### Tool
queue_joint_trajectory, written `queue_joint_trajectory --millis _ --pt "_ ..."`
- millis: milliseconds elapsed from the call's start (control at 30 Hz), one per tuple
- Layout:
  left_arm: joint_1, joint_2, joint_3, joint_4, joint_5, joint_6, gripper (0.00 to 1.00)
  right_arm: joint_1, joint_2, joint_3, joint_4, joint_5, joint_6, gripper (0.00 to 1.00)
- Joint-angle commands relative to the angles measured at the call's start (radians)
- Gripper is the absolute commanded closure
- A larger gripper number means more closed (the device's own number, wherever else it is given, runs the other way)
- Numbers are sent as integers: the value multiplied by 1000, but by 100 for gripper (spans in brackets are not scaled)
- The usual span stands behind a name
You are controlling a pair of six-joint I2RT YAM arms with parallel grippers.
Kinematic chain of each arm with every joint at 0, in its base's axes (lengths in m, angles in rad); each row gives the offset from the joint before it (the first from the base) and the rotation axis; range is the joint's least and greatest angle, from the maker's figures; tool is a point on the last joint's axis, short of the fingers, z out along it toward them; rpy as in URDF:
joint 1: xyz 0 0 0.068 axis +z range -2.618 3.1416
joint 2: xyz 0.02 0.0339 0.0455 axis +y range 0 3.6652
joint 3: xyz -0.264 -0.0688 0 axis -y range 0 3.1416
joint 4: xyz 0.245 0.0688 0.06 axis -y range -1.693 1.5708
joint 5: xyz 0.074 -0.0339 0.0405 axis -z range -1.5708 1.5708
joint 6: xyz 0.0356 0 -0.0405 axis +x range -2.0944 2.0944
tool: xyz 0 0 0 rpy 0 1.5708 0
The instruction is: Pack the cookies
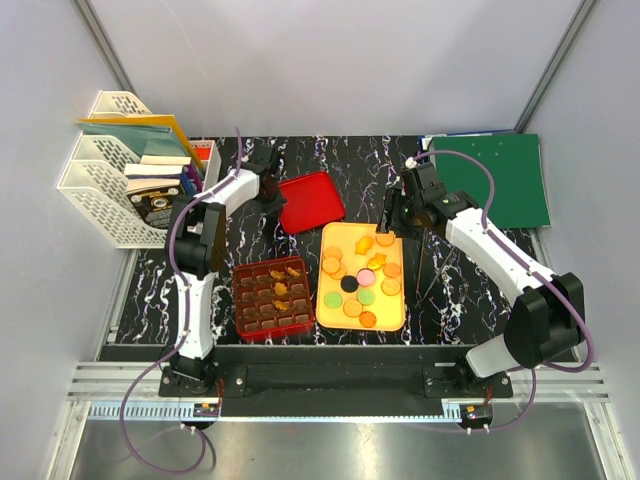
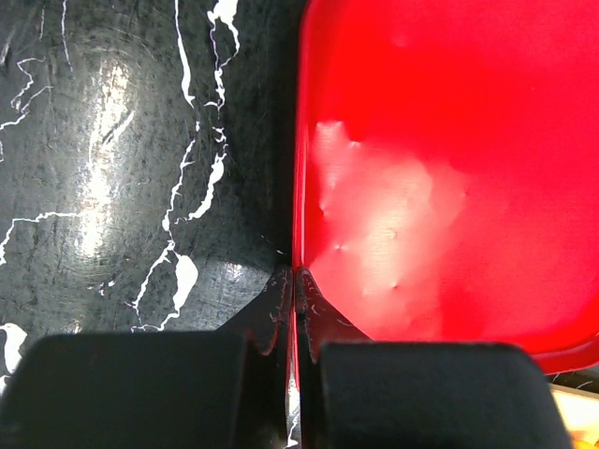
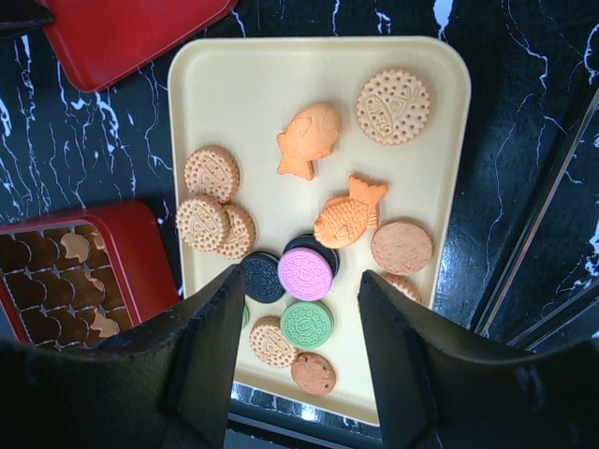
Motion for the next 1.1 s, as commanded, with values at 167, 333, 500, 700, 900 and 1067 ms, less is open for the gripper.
queue_joint_trajectory --millis 167,333,500,700,900,1067 --pt "-5 -116 -26 -7 11 10 100 7 -12 46 -1 11 -16 41" --pt "-4 -248 -11 16 141 2 100 7 -33 81 6 75 -10 38" --pt "-5 -374 -71 94 315 16 100 9 -53 89 61 50 -32 36" --pt "-22 -537 -253 208 407 2 100 2 -28 141 120 -39 3 32" --pt "-31 -656 -356 256 441 -1 100 -60 -53 167 265 -165 78 24" --pt "-39 -690 -382 265 450 -7 100 -82 -9 189 289 -257 89 23"
